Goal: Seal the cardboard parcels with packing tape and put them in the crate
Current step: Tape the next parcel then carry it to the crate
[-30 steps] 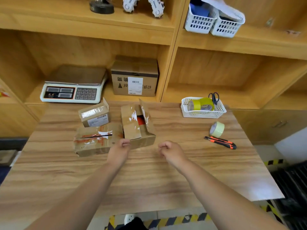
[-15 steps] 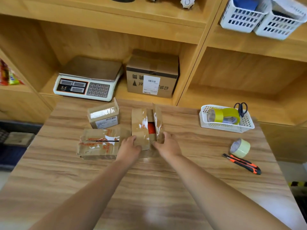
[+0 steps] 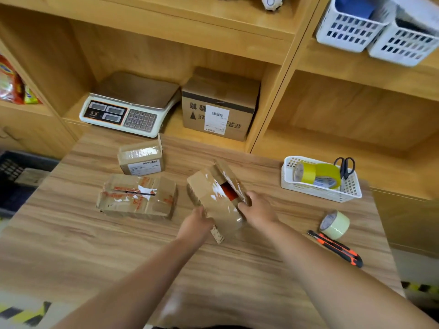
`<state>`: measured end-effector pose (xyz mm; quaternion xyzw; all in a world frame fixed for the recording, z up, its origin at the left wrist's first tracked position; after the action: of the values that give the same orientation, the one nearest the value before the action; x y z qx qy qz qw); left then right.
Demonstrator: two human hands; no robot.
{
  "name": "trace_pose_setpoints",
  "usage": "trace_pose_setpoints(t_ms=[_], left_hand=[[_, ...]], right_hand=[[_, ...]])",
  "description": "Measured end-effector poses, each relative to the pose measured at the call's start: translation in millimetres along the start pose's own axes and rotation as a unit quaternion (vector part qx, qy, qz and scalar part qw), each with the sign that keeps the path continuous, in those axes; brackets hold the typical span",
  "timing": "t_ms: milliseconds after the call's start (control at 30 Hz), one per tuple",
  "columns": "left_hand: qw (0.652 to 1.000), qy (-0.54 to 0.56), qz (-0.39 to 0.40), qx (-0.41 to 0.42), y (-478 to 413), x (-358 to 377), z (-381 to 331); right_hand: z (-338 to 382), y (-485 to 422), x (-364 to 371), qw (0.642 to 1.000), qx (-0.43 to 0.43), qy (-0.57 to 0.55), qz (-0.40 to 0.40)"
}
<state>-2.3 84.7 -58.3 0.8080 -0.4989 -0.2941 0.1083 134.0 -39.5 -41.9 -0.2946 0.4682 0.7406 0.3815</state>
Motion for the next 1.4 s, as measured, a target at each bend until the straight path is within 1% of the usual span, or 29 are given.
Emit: trace_pose_setpoints(t_ms=[133, 200, 267, 367, 433, 500, 567, 600, 633, 700, 867, 1000, 1100, 1233, 1400], left_hand=[[0.998, 0.026, 0.058, -0.024, 13.2, 46.8, -11.5], [0.998, 0.015, 0.057, -0.028, 15.5, 59.9, -14.4], [0.998, -0.065, 0.020, -0.001, 13.8, 55.4, -21.0], [0.975, -0.178, -0.072, 0.111, 8.4, 33.0, -47.8], [0.938, -0.269, -0.092, 0.198, -3.5, 23.8, -64.9], [0.872, -0.413, -0.048, 0.256, -21.1, 25.4, -72.9], [0.803, -0.528, 0.018, 0.274, -39.4, 29.0, -71.5], [0.779, -0.564, 0.044, 0.271, -46.7, 28.8, -69.3], [0.768, -0.581, 0.063, 0.262, -52.8, 27.4, -66.5], [0.772, -0.580, 0.088, 0.243, -60.9, 25.0, -63.0], [0.820, -0.518, 0.129, 0.208, -60.8, 25.8, -52.2], [0.821, -0.522, 0.112, 0.201, -49.9, 26.8, -39.0], [0.834, -0.508, 0.099, 0.192, -35.4, 30.4, -29.5], [0.825, -0.519, 0.058, 0.215, -10.9, 36.7, -18.2], [0.795, -0.540, -0.009, 0.277, 7.3, 43.3, -13.2]], right_hand=[[-25.4, -2.9, -12.8, 0.999, -0.023, 0.046, 0.007], [-33.0, -3.0, -19.5, 0.995, -0.042, 0.092, -0.002], [-36.8, -0.8, -21.7, 0.988, -0.064, 0.138, -0.017], [-39.3, 6.7, -18.1, 0.978, -0.115, 0.170, -0.031], [-42.0, 11.4, -12.6, 0.974, -0.134, 0.181, -0.020], [-44.9, 15.8, -7.0, 0.971, -0.138, 0.194, -0.004], [-48.9, 17.4, -0.2, 0.968, -0.140, 0.208, 0.010], [-51.1, 17.8, 3.2, 0.966, -0.139, 0.215, 0.018], [-53.2, 17.8, 6.4, 0.965, -0.139, 0.221, 0.025], [-56.3, 16.9, 10.7, 0.964, -0.138, 0.224, 0.034], [-58.5, 14.9, 13.1, 0.965, -0.137, 0.215, 0.056], [-60.9, 13.9, 7.7, 0.973, -0.146, 0.173, 0.050], [-62.4, 13.7, 3.3, 0.970, -0.160, 0.178, 0.033], [-62.5, 17.9, 2.7, 0.959, -0.177, 0.219, 0.009], [-58.7, 26.8, 9.8, 0.940, -0.197, 0.276, -0.026]])
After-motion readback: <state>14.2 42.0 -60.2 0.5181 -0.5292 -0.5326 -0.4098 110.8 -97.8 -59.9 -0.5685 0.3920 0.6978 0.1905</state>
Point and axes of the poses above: each hand's wrist, its own y-axis away from the middle knuckle, its own x-axis out of the palm, z = x × y, the point moved 6 cm from there along -y, towards the middle knuckle, and after that the axes turned 7 degrees about x, right-handed, at the moved point
